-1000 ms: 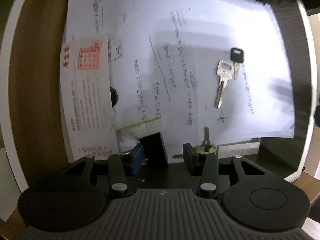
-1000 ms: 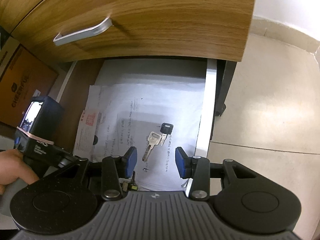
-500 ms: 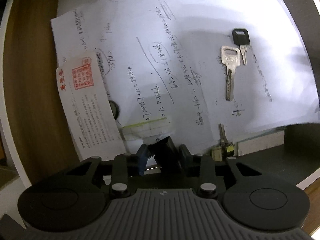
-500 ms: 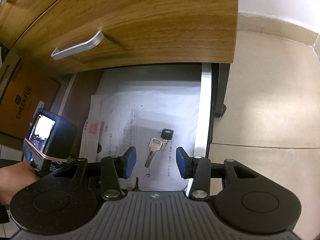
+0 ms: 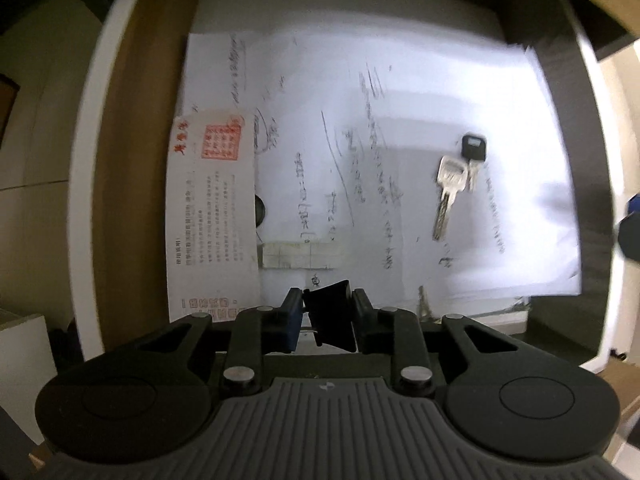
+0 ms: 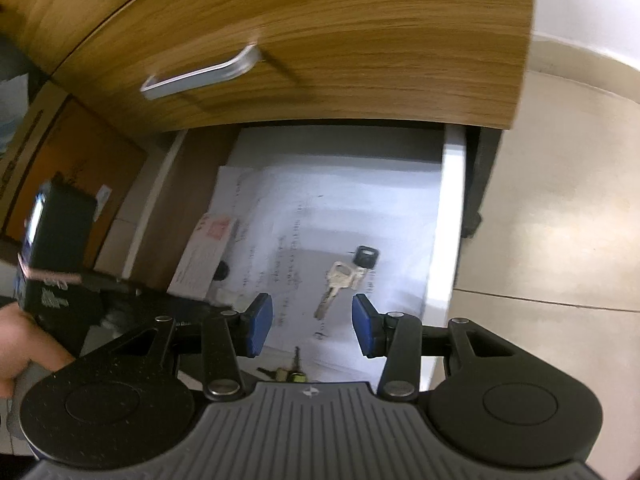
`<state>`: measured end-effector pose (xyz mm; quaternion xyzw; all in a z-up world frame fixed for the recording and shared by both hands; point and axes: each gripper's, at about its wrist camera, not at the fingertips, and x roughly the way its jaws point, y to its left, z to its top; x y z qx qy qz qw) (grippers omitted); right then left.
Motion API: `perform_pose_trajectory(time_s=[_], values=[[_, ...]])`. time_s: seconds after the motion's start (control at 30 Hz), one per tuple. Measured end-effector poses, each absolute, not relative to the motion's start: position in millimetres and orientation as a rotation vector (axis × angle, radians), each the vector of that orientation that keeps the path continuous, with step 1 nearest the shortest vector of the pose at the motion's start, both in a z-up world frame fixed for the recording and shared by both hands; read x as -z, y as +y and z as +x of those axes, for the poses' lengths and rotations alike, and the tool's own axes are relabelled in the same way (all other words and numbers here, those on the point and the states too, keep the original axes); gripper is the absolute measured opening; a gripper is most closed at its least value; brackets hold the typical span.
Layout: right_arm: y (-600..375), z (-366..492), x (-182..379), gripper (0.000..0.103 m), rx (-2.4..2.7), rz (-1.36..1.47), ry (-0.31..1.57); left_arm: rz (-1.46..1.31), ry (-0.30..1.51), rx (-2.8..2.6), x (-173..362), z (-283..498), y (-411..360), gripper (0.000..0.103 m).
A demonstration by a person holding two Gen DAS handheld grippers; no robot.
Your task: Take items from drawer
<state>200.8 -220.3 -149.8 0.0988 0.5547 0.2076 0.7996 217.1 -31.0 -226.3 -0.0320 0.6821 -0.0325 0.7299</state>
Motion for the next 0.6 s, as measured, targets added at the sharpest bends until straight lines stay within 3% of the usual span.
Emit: perform_pose_trajectory(time_s=[0.6], values=[[-184.3, 165.7, 99.0, 0.05, -0.688, 0.037, 0.984, -0.22, 1.235, 0.151, 118.9, 220.4, -37.3, 0.026]])
